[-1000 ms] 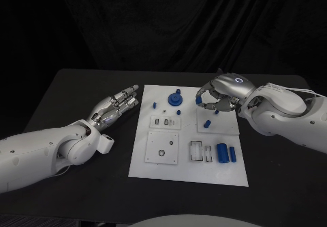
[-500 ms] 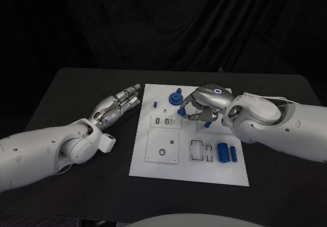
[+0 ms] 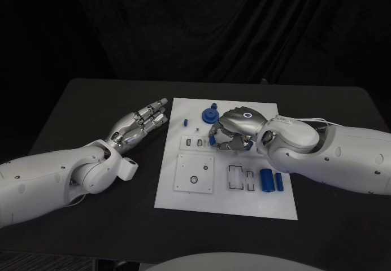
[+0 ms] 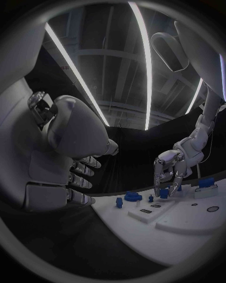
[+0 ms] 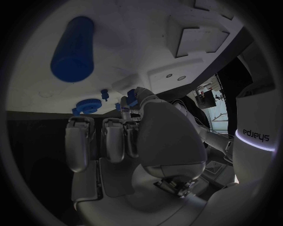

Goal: Assemble the parts on the task board

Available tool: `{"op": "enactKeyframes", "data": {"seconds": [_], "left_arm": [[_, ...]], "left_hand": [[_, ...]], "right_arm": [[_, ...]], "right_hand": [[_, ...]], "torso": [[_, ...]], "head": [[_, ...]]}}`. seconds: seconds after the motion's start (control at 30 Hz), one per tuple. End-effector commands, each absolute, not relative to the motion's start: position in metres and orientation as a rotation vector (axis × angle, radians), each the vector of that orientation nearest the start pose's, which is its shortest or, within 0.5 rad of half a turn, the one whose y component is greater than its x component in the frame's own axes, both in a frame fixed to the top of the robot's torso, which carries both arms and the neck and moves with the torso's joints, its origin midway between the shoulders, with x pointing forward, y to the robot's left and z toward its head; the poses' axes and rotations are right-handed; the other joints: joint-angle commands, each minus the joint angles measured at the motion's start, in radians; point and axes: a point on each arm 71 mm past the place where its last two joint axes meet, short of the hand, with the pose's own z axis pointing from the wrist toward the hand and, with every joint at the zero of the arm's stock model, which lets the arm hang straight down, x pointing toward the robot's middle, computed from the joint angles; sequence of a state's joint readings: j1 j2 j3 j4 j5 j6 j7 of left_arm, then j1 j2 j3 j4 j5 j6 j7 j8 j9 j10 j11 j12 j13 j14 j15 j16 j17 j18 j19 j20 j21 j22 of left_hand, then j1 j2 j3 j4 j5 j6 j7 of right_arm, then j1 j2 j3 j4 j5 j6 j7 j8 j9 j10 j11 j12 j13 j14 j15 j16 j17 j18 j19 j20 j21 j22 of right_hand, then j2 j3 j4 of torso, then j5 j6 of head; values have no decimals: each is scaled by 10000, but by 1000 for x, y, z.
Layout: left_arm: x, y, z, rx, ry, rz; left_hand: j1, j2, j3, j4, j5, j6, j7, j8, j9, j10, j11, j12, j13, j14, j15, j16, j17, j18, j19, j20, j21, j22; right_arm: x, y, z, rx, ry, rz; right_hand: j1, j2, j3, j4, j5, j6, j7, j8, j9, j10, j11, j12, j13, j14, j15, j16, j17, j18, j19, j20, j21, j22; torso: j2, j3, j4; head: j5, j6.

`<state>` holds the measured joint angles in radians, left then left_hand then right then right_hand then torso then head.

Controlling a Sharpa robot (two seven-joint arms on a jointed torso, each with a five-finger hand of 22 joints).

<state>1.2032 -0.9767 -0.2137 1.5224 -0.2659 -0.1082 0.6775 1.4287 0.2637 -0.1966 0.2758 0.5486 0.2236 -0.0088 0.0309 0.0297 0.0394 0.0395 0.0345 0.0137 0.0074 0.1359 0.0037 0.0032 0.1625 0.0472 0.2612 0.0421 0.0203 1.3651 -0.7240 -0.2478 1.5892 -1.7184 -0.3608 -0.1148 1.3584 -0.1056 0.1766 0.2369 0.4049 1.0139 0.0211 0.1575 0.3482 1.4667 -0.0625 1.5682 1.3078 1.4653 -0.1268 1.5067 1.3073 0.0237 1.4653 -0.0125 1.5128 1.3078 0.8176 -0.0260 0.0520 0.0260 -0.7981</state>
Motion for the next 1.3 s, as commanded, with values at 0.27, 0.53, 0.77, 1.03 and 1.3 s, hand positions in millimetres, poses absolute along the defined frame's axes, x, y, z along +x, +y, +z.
{"op": "enactKeyframes", "data": {"seconds": [0.27,0.53,0.77,1.03,1.3], "left_arm": [[449,258,-210,-6577,14303,-17027],[450,258,-210,-6576,14316,-17030],[450,257,-210,-6574,14329,-17039],[450,257,-211,-6576,14346,-17043],[451,257,-211,-6577,14359,-17046]], "left_hand": [[117,-5,44,9,34,-43,48,-2,4,8,57,46,10,16,58,-6,-2,183,21,53,25,-5],[117,-5,44,9,34,-43,48,-2,4,8,57,46,10,16,58,-6,-2,183,21,53,25,-5],[117,-5,44,9,34,-43,48,-2,4,8,57,46,10,16,58,-6,-2,183,21,53,25,-5],[117,-5,44,9,34,-43,48,-2,4,8,57,46,10,16,58,-6,-2,183,21,53,25,-5],[117,-5,44,9,34,-43,48,-2,4,8,57,46,10,16,58,-6,-2,183,21,53,25,-5]], "right_arm": [[465,-119,-176,-6102,15428,5491],[465,-117,-176,-6112,15490,5421],[465,-115,-177,-6157,15551,5400],[465,-113,-177,-6218,15616,5386],[465,-113,-177,-6223,15578,5429]], "right_hand": [[-46,98,1,-116,22,-23,65,-10,28,1041,65,26,2630,863,-3,21,1586,-72,746,7,-38,2413],[-57,102,-3,-159,23,-99,83,-60,38,1041,77,26,2630,857,2,6,1555,-70,744,6,-46,2409],[-81,113,-6,-193,24,-190,90,-119,46,1041,84,26,2630,856,8,5,1550,-67,739,9,-58,2405],[-163,107,-26,-249,24,-419,97,-271,52,1041,91,26,2630,855,16,6,1542,-67,741,15,-57,2405],[-199,96,-32,-284,27,-553,90,-360,50,1041,89,26,2630,851,18,-3,1522,-67,743,18,-55,2405]], "torso": [[-3,-3,-10],[-10,-6,-8],[-18,-2,-13],[-17,0,-9],[-18,-2,-11]], "head": [[-3,-45],[3,-72],[10,-130],[-1,-142],[18,-178]]}}
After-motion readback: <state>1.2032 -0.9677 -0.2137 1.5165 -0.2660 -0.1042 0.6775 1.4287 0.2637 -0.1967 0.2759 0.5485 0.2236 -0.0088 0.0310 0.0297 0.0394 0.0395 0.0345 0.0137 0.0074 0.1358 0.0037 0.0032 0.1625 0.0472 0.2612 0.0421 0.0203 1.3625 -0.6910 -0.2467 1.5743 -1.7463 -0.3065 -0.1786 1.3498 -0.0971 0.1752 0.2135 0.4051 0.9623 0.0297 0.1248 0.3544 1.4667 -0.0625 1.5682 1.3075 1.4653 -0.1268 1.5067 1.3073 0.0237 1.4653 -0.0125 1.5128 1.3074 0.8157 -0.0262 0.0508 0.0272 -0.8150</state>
